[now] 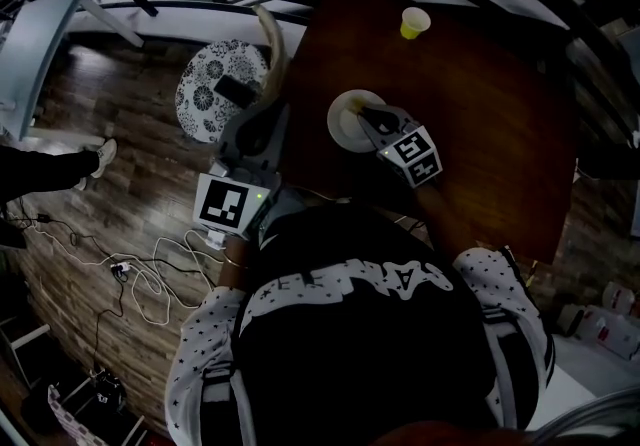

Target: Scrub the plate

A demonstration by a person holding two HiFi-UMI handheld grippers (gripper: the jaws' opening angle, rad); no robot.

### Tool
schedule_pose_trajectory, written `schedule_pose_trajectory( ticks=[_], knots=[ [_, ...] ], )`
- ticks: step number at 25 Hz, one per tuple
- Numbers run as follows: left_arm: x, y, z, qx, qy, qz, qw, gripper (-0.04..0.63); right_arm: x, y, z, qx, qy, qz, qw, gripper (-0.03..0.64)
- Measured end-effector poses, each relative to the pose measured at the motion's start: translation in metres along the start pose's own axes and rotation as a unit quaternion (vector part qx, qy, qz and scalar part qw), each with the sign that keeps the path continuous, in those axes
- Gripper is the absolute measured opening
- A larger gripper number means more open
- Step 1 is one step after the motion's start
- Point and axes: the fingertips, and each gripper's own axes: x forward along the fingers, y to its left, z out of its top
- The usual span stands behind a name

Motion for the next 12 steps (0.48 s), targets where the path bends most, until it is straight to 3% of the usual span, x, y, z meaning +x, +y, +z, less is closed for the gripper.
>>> schedule_pose_trajectory(
  ticks=[12],
  knots=[
    [-0.006,0.009,-0.002,0.001,0.006,0.037,0.9993,0.015,0.004,-0.037,-0.008,-0.002,0.0,-0.025,1.0,0.049]
  ],
)
